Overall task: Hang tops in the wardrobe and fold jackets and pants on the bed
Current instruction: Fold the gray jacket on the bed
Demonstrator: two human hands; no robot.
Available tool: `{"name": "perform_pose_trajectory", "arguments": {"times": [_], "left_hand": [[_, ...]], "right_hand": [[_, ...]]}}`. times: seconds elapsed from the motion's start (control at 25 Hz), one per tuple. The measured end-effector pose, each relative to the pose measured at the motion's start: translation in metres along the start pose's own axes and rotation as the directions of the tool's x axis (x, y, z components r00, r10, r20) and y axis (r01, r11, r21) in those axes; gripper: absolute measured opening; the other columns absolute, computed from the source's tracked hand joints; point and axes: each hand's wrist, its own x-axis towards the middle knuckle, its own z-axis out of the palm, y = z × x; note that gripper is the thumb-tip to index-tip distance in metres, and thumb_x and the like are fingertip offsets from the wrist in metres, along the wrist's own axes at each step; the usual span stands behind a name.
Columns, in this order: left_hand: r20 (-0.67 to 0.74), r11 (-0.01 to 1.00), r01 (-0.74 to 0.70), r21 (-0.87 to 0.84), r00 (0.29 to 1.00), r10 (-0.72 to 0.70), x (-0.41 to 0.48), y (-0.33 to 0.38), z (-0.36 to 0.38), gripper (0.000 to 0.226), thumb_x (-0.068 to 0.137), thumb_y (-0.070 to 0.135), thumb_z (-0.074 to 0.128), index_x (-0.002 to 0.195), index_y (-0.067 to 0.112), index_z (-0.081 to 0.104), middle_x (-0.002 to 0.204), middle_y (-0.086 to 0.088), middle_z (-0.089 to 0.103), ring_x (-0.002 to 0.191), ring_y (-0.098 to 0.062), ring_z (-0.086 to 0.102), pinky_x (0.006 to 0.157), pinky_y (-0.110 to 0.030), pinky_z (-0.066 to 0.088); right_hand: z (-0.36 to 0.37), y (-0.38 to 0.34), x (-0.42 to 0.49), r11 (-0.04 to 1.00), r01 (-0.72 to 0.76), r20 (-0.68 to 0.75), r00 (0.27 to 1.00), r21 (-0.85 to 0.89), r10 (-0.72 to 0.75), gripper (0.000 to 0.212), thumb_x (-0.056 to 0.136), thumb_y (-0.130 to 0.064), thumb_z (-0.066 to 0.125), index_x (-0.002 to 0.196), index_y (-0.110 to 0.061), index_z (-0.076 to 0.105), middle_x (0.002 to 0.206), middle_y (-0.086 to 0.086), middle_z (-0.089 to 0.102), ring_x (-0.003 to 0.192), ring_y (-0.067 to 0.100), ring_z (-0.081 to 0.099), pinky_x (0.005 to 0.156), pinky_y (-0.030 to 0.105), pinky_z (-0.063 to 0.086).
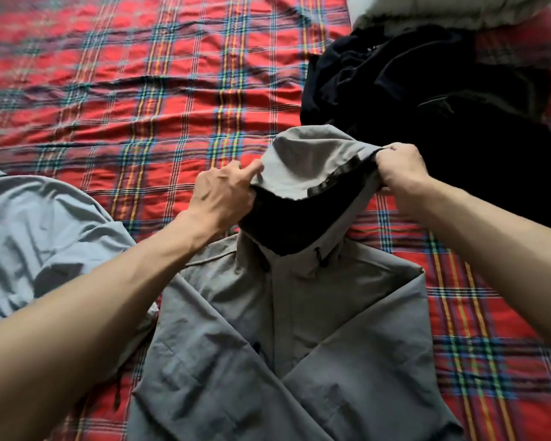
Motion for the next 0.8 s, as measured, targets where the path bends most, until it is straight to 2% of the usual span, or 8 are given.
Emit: {"name": "perform_pose_trajectory", "arguments": {"times": [0.12, 0.24, 0.32, 0.36, 0.44, 0.52, 0.68, 0.8], "left_hand": [[0.037, 0.999, -0.044, -0.013, 0.998, 0.045, 0.011, 0.005, -0.004, 0.014, 0.084, 0.026, 0.056, 0.093, 0.015, 0.056, 0.088, -0.013, 0.064, 0.078, -0.039, 0.062, 0.063, -0.036, 0.038], [0.073, 0.876, 0.32, -0.36, 0.946, -0.315, 0.019, -0.001, -0.002, 0.018, 0.086, 0.024, 0.052, 0.074, 0.011, 0.049, 0.07, -0.008, 0.054, 0.071, -0.03, 0.051, 0.06, -0.033, 0.028], [0.119, 0.625, 0.458, -0.632, 0.854, -0.506, 0.015, -0.005, -0.001, 0.006, 0.084, 0.013, 0.049, 0.083, 0.009, 0.053, 0.07, -0.004, 0.051, 0.071, -0.025, 0.048, 0.059, -0.032, 0.027], [0.063, 0.654, 0.425, -0.626, 0.863, -0.501, 0.01, -0.006, -0.002, 0.023, 0.082, 0.005, 0.046, 0.102, 0.009, 0.054, 0.079, -0.006, 0.056, 0.072, -0.025, 0.051, 0.06, -0.031, 0.032], [-0.128, 0.955, 0.116, -0.272, 0.98, -0.155, 0.001, -0.011, 0.001, 0.055, 0.079, -0.003, 0.044, 0.127, 0.022, 0.05, 0.094, -0.007, 0.06, 0.071, -0.029, 0.057, 0.058, -0.033, 0.039], [-0.063, 0.984, -0.138, 0.111, 0.987, 0.146, 0.004, -0.013, 0.001, 0.039, 0.082, 0.008, 0.05, 0.115, 0.023, 0.061, 0.091, -0.006, 0.061, 0.075, -0.031, 0.06, 0.057, -0.033, 0.038], [0.164, 0.956, -0.245, 0.158, 0.962, 0.22, 0.02, 0.0, 0.001, 0.018, 0.084, 0.025, 0.052, 0.094, 0.017, 0.064, 0.09, -0.004, 0.066, 0.082, -0.028, 0.063, 0.061, -0.032, 0.038], [0.028, 0.988, -0.156, -0.006, 0.987, 0.156, 0.022, -0.001, 0.004, 0.017, 0.087, 0.024, 0.051, 0.097, 0.012, 0.058, 0.089, -0.008, 0.066, 0.074, -0.033, 0.063, 0.061, -0.035, 0.04]], "right_hand": [[0.0, -0.016, -0.019, 0.987, 0.072, 0.046, 0.997, -0.144, -0.066, 0.019, 0.073, -0.027, 0.048, 0.078, -0.022, 0.065, 0.098, 0.012, 0.071, 0.097, 0.035, 0.064, 0.083, 0.036, 0.051], [-0.001, -0.02, -0.019, 0.925, 0.154, 0.018, 0.987, -0.347, -0.158, 0.024, 0.084, -0.018, 0.046, 0.099, -0.021, 0.064, 0.111, 0.015, 0.066, 0.105, 0.038, 0.06, 0.08, 0.034, 0.041], [-0.005, -0.018, -0.023, 0.814, 0.314, -0.031, 0.926, -0.489, -0.376, 0.036, 0.083, -0.009, 0.045, 0.114, -0.025, 0.056, 0.115, 0.013, 0.059, 0.098, 0.039, 0.06, 0.077, 0.038, 0.042], [-0.006, -0.015, -0.025, 0.709, 0.422, -0.018, 0.853, -0.565, -0.522, 0.04, 0.084, -0.005, 0.046, 0.118, -0.025, 0.053, 0.114, 0.011, 0.054, 0.091, 0.038, 0.06, 0.07, 0.038, 0.04], [-0.005, -0.009, -0.022, 0.452, 0.581, 0.105, 0.684, -0.677, -0.722, 0.032, 0.088, -0.006, 0.049, 0.113, -0.025, 0.058, 0.11, 0.009, 0.05, 0.086, 0.035, 0.058, 0.062, 0.036, 0.037], [-0.004, -0.008, -0.018, 0.327, 0.603, 0.22, 0.656, -0.728, -0.722, 0.021, 0.087, -0.009, 0.054, 0.098, -0.022, 0.066, 0.102, 0.008, 0.056, 0.087, 0.035, 0.059, 0.061, 0.035, 0.036], [0.004, -0.016, -0.02, 0.506, 0.473, 0.23, 0.853, -0.721, -0.469, 0.019, 0.076, -0.014, 0.063, 0.092, -0.023, 0.067, 0.099, 0.012, 0.066, 0.093, 0.038, 0.063, 0.076, 0.035, 0.044], [0.002, -0.021, -0.015, 0.679, 0.403, 0.149, 0.903, -0.614, -0.402, 0.017, 0.083, -0.028, 0.06, 0.097, -0.022, 0.067, 0.103, 0.016, 0.067, 0.097, 0.038, 0.062, 0.078, 0.036, 0.045]]}}
